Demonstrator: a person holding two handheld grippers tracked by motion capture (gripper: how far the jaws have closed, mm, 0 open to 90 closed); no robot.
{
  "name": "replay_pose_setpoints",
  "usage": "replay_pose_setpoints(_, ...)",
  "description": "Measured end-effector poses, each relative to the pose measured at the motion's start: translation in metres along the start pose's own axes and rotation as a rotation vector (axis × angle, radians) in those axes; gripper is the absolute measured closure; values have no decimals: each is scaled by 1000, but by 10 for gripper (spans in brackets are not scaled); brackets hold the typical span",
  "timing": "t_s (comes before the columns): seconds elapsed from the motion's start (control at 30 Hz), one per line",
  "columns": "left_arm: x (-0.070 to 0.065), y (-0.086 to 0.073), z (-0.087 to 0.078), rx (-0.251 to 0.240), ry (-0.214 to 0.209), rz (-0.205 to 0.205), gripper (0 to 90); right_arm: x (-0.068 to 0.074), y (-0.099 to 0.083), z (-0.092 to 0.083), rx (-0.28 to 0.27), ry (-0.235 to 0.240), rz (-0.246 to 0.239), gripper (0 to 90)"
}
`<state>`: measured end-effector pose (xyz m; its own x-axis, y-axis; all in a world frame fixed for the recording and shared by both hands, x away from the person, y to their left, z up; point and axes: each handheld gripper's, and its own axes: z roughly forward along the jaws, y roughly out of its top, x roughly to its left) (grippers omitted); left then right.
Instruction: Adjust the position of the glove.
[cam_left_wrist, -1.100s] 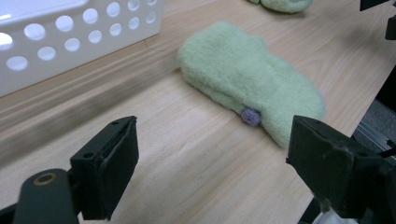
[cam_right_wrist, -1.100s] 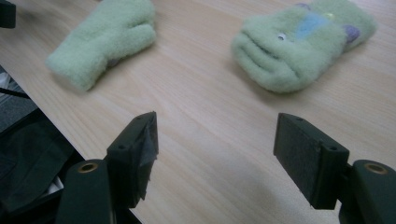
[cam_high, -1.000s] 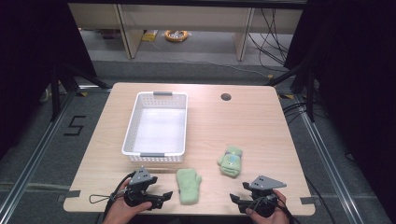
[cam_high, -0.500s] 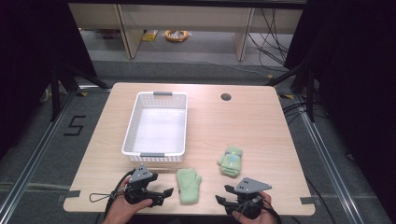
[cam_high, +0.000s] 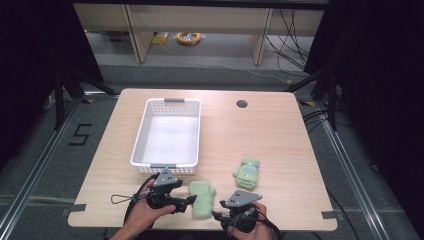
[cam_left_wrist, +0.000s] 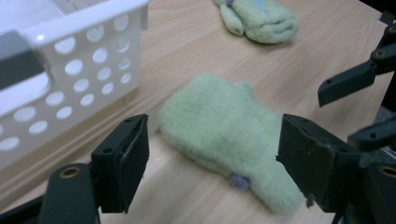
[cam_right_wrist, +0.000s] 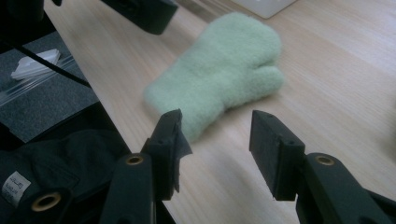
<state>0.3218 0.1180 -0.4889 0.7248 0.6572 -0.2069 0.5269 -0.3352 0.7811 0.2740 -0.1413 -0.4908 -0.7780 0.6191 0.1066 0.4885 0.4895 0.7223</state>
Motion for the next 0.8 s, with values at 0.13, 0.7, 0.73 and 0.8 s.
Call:
replay_pose_setpoints(0.13, -2, 7, 8, 8, 6, 21, 303, 2, 1, 6, 13, 17, -7, 558)
replay_pose_setpoints(0.7, 10, 23, 43, 92, -6, 53, 347, 4, 11, 30, 27, 13, 8, 526)
replay_pose_setpoints(0.73, 10, 22, 42, 102, -9, 61, 346, 4, 11, 30, 43, 9, 7, 530)
replay_pose_setpoints(0.8, 9, 21, 42, 100, 7, 63, 346, 3, 9, 34, 43, -8, -3, 535)
